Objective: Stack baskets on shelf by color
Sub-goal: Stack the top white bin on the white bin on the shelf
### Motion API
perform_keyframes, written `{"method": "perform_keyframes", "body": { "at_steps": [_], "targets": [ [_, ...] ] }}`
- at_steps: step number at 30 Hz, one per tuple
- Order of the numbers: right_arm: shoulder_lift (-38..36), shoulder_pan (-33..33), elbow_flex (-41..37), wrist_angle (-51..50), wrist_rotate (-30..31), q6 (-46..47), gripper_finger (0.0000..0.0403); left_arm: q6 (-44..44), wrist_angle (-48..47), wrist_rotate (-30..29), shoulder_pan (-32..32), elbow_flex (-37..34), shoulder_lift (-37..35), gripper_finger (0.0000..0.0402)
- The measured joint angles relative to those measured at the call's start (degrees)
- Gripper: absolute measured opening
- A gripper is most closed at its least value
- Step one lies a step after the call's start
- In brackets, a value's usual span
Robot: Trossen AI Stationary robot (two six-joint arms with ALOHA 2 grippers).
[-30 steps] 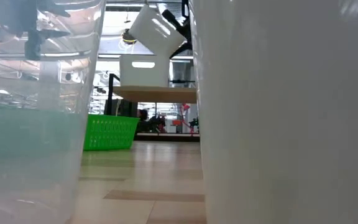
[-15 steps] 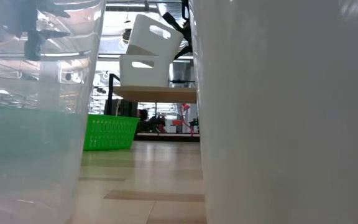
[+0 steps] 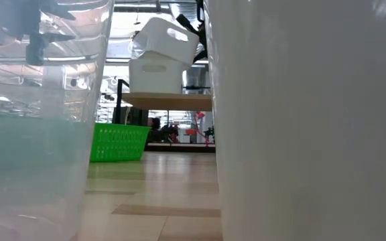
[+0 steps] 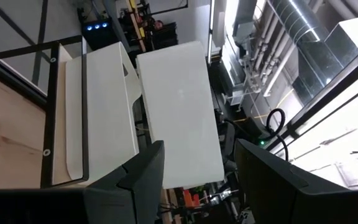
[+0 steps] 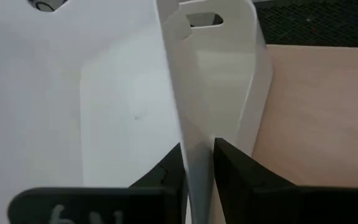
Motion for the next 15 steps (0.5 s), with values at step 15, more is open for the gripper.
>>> {"method": "perform_keyframes", "body": {
  "at_steps": [15],
  "targets": [
    [-0.02,-0.08,0.00,2.29,0.95,0.63,0.0072,-0.90,0.02,-3.07,0.01,0.00,-0.01,0.0185]
  ]
}}
